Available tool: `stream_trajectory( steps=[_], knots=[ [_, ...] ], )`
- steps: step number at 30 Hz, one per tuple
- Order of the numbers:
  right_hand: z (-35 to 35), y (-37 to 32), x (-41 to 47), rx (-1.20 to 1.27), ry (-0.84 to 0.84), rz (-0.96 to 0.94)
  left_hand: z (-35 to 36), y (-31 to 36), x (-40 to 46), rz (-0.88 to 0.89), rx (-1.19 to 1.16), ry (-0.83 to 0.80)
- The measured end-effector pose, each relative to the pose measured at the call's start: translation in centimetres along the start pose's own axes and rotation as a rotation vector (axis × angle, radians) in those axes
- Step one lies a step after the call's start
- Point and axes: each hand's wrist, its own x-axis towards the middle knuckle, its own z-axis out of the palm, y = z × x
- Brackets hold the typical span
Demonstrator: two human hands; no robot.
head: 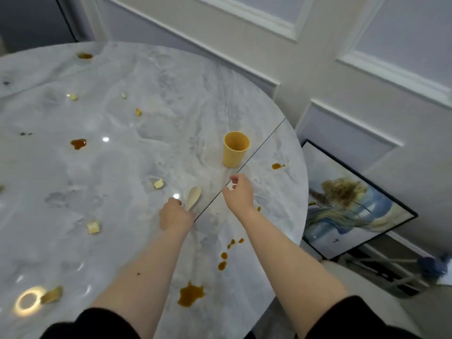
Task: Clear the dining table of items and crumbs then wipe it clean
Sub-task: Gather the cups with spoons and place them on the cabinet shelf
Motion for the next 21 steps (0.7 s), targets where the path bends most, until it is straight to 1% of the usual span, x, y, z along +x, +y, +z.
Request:
stream_trajectory(
  steps=[3,8,11,14,18,21],
  knots=[
    [-0.1,0.0,2.2,0.001,0.017,-0.013,0.5,0.4,0.4,-0.019,0.092,0.025],
    [-0.7,-0.4,6.8,-0.029,0.078,-0.002,1.6,1.9,1.3,-0.080,0.056,0.074],
    [-0.9,-0.5,9.3,-0.012,0.066,0.029,2.4,3.0,1.9,-0.100,-0.028,0.110],
    [-1.1,-0.2,11.2,0.065,0.043,0.080,3.2,4.6,2.6,-0.050,-0.122,0.143],
    [-0.6,0.5,13.6,0.239,0.055,0.033,4.3,7.5,4.1,-0.036,-0.283,0.170],
    [-0.2,0.8,14.5,0.289,0.074,0.005,5.0,8.8,4.7,-0.065,-0.378,0.167]
  ],
)
